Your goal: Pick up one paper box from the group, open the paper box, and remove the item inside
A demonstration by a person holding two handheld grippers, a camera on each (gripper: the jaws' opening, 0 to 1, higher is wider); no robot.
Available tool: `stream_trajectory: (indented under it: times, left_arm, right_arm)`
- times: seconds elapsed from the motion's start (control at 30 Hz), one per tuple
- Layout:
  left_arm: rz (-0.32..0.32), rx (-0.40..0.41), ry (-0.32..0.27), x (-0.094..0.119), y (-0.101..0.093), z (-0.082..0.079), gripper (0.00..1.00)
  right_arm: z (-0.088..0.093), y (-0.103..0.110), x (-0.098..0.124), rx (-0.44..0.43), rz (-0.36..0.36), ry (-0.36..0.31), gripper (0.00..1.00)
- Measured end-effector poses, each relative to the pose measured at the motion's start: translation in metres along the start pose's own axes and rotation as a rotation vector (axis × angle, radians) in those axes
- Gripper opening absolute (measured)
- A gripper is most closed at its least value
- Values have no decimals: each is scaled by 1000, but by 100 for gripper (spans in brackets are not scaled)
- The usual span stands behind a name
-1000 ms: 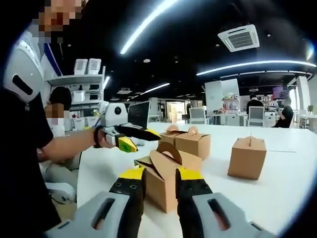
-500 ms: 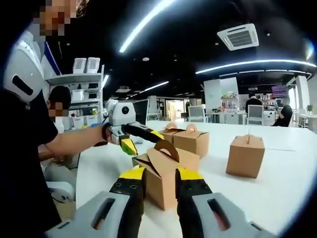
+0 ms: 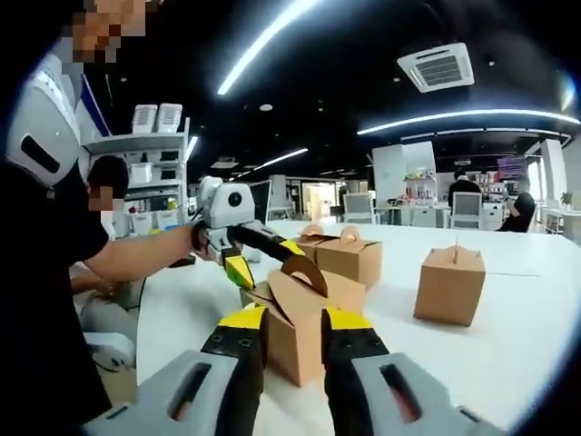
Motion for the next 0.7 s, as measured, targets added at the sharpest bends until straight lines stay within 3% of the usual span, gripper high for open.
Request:
stream_trajectory:
  times: [0.17,0.6,0.7]
  left_arm:
    - [24,22,1,-3,-2,0,45]
    - [29,60,-7,-3,-1,2,46]
    - [29,64,-11,-3,-1,3,46]
  right_arm:
    - [2,5,-6,47,-3,23,23]
    - [-4,10,-10,73,-5,7,22]
    - [-8,10,-12,93,24,13,22]
Point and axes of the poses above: the point that each gripper's makers call its tool centre point, and the gripper's own axes: x roughly backward along the fingers, y roughly to its left, z roughly out of its underside, the point moved 5 cm from there along x, roughly backward along the fingers, and after that the axes turned 3 degrees about -y, right-handed, at the moved point
